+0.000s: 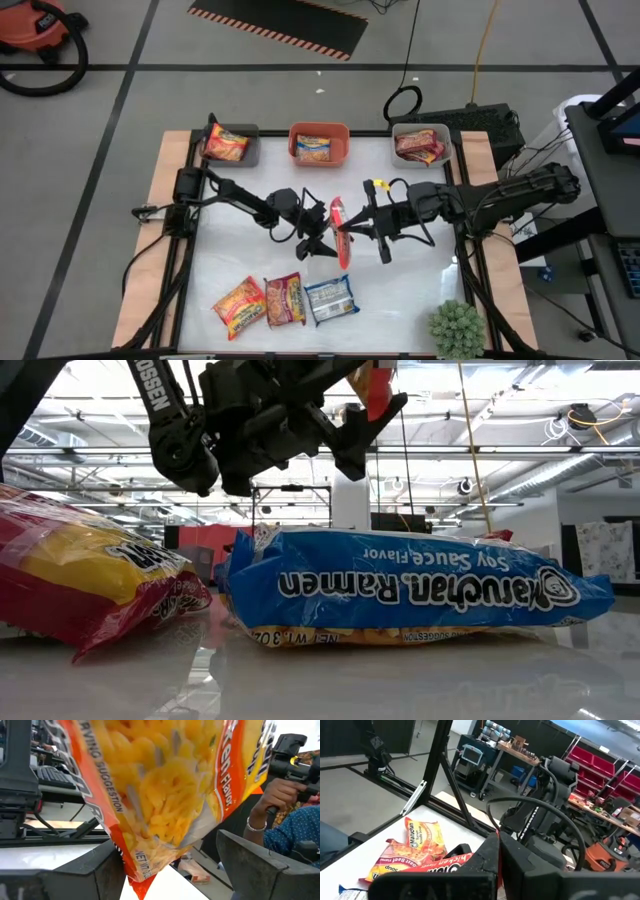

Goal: Sort Maruchan noodles
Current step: Put the right orange noodle pack into the black bin

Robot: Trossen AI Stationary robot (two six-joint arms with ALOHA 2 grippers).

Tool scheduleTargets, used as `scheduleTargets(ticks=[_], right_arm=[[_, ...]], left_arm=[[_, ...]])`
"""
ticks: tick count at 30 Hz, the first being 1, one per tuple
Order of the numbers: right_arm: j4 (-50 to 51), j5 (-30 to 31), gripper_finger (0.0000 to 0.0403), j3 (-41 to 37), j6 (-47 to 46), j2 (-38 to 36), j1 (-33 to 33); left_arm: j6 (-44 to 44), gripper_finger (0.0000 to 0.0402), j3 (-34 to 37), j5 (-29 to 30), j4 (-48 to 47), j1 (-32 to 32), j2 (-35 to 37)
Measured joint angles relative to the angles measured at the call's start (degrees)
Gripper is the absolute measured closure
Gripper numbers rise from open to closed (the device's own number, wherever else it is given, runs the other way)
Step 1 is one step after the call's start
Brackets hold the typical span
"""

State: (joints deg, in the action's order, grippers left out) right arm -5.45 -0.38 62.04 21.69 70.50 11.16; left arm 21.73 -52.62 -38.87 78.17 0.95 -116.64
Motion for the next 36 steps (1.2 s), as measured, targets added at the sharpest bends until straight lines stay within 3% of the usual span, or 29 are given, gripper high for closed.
scheduleTargets(ticks=[21, 36], right_arm=[[-1.2, 0.2, 0.0403, 0.0, 0.6, 0.0, 1.7], [-0.2, 0.1, 0.0403, 0.0, 0.6, 0.0, 1.7]], left_arm=[[-2.0, 0.0110, -0.1, -3.9, 3.1, -1.3, 0.0], [0.1, 0.0110, -0.1, 0.4, 6.2, -0.8, 0.1]])
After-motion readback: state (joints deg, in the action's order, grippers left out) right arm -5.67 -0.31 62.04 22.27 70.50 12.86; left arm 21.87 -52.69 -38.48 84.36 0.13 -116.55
